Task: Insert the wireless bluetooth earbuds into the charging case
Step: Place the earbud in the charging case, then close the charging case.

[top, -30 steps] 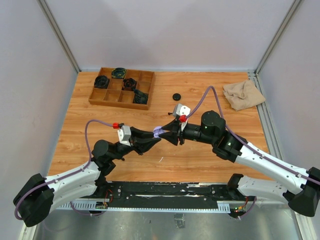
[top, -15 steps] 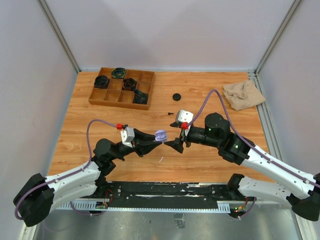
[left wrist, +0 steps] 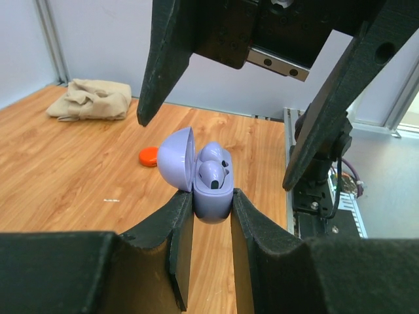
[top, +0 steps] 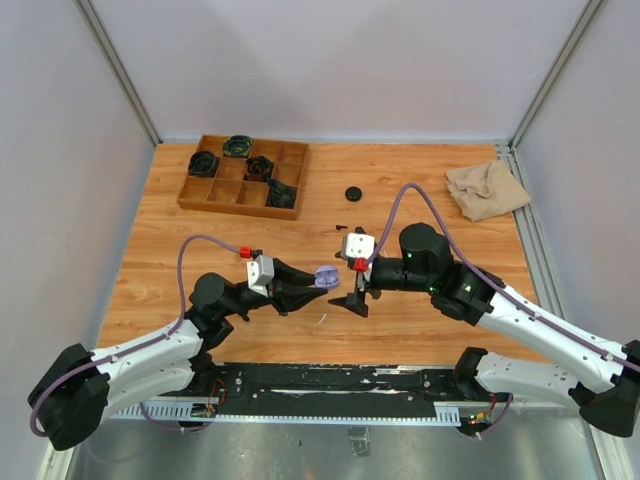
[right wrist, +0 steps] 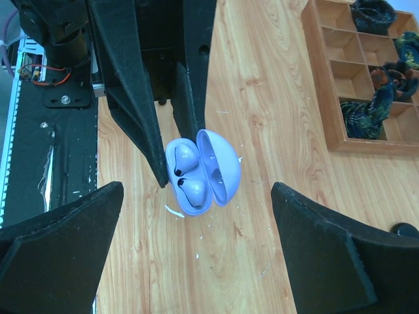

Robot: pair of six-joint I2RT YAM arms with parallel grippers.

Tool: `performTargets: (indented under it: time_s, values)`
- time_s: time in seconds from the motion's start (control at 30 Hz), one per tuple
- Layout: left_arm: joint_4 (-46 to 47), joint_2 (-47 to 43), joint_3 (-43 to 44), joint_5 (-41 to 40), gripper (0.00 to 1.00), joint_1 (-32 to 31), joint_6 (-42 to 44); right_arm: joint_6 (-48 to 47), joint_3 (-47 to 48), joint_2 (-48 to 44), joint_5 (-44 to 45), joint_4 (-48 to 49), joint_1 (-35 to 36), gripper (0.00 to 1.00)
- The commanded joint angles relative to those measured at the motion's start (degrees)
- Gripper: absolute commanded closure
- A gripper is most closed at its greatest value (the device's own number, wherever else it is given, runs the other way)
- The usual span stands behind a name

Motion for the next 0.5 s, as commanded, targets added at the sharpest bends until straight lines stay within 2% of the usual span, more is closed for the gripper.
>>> performTargets:
  time_s: [0.0, 0.27, 0.47]
  values:
    - [2.05, 0.79, 1.92, 1.21, 1.00, -0.11, 0.12, -1.89, 2.10, 1.72, -4.57, -0.53, 0.32, 0.04]
    - [0.81, 1.76, 1.96, -3.27, 1.00, -0.14, -0.20, -2.19, 2.62, 4.02, -8.64, -2.06, 0.32, 0.08]
    - [-1.34, 3.23, 2.27, -7.35, 1.00, -0.09, 0.02, -2.77, 2.74, 3.90, -8.42, -3.24, 0.33, 0.10]
